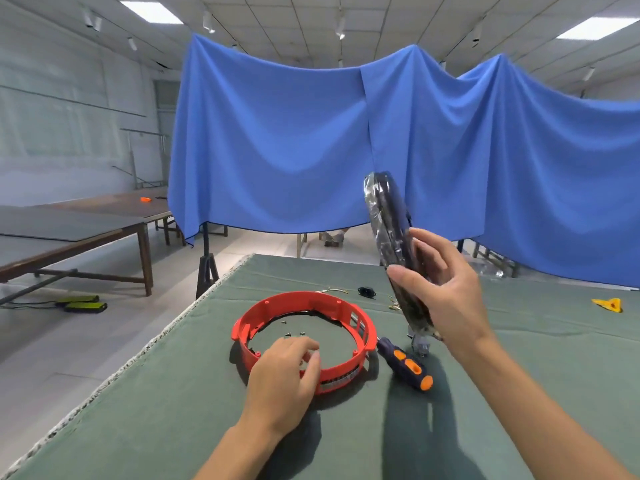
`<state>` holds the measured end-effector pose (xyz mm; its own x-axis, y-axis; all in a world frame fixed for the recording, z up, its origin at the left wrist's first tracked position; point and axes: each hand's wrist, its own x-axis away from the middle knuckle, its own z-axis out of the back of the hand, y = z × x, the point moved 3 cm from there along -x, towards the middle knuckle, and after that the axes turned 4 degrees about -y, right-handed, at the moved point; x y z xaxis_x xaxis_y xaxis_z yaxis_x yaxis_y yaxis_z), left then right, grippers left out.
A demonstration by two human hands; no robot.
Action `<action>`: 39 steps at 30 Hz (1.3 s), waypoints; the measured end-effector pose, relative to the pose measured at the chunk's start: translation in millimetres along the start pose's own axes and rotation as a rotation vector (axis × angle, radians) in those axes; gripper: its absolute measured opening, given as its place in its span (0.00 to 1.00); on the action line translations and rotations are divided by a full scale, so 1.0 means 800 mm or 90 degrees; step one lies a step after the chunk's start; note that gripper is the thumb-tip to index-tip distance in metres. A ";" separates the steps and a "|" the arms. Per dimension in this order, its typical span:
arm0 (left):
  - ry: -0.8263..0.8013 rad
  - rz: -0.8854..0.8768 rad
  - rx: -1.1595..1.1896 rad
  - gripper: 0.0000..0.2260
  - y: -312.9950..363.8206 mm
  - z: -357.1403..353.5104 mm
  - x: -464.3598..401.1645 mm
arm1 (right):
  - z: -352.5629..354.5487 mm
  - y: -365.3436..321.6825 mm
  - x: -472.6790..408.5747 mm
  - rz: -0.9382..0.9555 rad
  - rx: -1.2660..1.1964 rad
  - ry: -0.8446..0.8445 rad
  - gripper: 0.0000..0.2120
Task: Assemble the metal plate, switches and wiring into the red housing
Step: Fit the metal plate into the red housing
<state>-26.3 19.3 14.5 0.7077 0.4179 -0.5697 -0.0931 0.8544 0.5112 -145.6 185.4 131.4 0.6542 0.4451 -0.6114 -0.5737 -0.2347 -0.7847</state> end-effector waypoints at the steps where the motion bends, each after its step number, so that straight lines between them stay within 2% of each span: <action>1: 0.018 0.030 0.031 0.06 -0.005 0.005 -0.001 | -0.004 0.001 -0.005 -0.022 -0.120 -0.007 0.27; 3: 0.048 0.074 0.091 0.06 -0.015 0.012 -0.003 | -0.009 0.009 -0.016 -0.073 -0.355 -0.021 0.22; 5: 0.087 0.107 0.160 0.07 -0.022 0.018 -0.005 | -0.013 0.024 -0.020 -0.137 -0.520 -0.012 0.19; 7: 0.129 0.152 0.247 0.08 -0.027 0.022 -0.006 | -0.020 0.049 -0.017 -0.200 -0.633 0.017 0.21; 10: 0.137 0.213 0.347 0.07 -0.032 0.022 -0.011 | -0.040 0.084 -0.006 -0.299 -0.694 0.037 0.28; 12: 0.122 0.248 0.383 0.09 -0.036 0.022 -0.014 | -0.050 0.100 -0.005 -0.342 -0.693 0.044 0.28; 15: 0.133 0.290 0.392 0.19 -0.041 0.026 -0.016 | -0.058 0.116 -0.005 -0.363 -0.682 0.034 0.24; 17: 0.149 0.305 0.388 0.22 -0.040 0.029 -0.018 | -0.060 0.122 -0.004 -0.368 -0.674 0.025 0.23; 19: 0.164 0.307 0.382 0.21 -0.041 0.030 -0.020 | -0.060 0.129 -0.002 -0.383 -0.635 0.029 0.21; 22: 0.203 0.315 0.423 0.14 -0.047 0.033 -0.021 | -0.057 0.140 -0.005 -0.386 -0.516 0.040 0.21; 25: 0.236 0.325 0.397 0.17 -0.054 0.039 -0.020 | -0.053 0.141 -0.005 -0.377 -0.403 0.042 0.27; 27: 0.247 0.312 0.384 0.18 -0.057 0.042 -0.021 | -0.052 0.138 -0.003 -0.377 -0.331 0.043 0.23; 30: 0.259 0.304 0.390 0.16 -0.056 0.047 -0.020 | -0.050 0.147 0.001 -0.373 -0.218 0.117 0.14; 32: 0.276 0.303 0.383 0.13 -0.057 0.050 -0.020 | -0.050 0.151 0.003 -0.360 -0.209 0.173 0.07; 35: 0.310 0.380 0.333 0.09 -0.073 0.057 -0.018 | -0.048 0.150 0.003 -0.338 -0.228 0.260 0.07; 37: 0.260 0.446 0.276 0.06 -0.088 0.056 -0.017 | -0.048 0.151 0.004 -0.332 -0.226 0.300 0.09; 39: 0.152 0.504 0.242 0.10 -0.097 0.048 -0.016 | -0.048 0.152 0.005 -0.333 -0.196 0.333 0.07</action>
<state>-1.7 -63.9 7.0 0.3669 0.9285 -0.0576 -0.2232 0.1480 0.9635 -193.4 125.3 29.4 0.9908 0.1186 -0.0650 -0.0168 -0.3690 -0.9293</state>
